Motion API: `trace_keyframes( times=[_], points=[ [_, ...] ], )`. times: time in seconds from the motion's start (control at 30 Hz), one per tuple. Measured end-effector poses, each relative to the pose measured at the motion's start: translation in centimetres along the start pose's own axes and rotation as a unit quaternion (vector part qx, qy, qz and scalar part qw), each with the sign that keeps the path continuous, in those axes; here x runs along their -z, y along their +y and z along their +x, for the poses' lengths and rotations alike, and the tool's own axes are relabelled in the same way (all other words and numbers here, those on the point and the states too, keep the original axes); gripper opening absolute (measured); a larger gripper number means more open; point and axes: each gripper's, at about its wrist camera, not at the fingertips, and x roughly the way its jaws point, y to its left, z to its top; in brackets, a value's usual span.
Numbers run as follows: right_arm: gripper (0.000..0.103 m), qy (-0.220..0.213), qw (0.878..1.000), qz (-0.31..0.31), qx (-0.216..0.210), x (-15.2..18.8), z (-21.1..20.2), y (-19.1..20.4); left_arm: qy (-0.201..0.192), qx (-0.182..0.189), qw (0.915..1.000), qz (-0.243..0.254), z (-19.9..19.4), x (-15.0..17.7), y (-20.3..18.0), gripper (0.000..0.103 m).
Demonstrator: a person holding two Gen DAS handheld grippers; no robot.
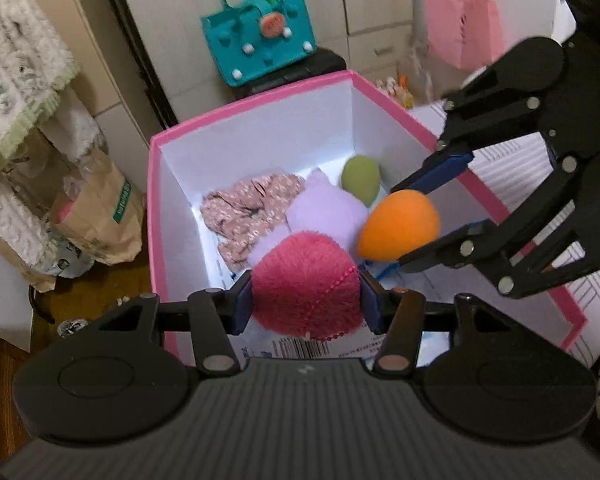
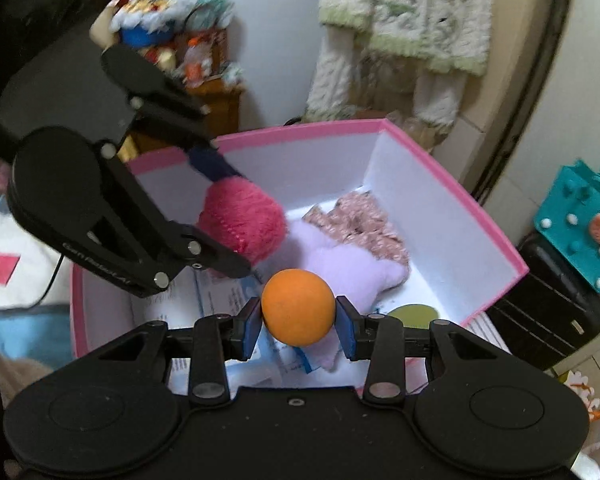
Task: Organize soft objects
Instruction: 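Carry both balls with both grippers over the pink box, then lower both balls into the box and open both grippers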
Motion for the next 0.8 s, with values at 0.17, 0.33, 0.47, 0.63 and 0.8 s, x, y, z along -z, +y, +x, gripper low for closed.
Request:
trace_keyframes(
  times=[0.17,0.33,0.47,0.63,0.8],
  points=[
    [0.045,0.038,0.999,-0.036,-0.009,-0.5,1.7,0.5,0.032,0.007,0.9994,0.013,1.8,-0.3,0.0,0.052],
    [0.045,0.066,0.996,-0.048,-0.026,-0.9,3.1,0.6,0.042,0.016,0.9988,0.021,2.4,-0.2,-0.3,0.054],
    [0.045,0.072,0.995,-0.06,-0.023,-0.9,3.8,0.8,0.046,0.021,0.9986,0.018,2.8,0.0,0.0,0.055],
    [0.045,0.081,0.994,-0.064,-0.016,-0.6,4.9,0.9,0.053,0.029,0.9981,-0.011,3.1,-0.1,0.9,0.059],
    [0.055,0.064,0.996,-0.056,-0.004,-0.6,3.8,1.2,0.044,0.029,0.9986,-0.006,2.6,0.0,0.7,0.063]
  ],
)
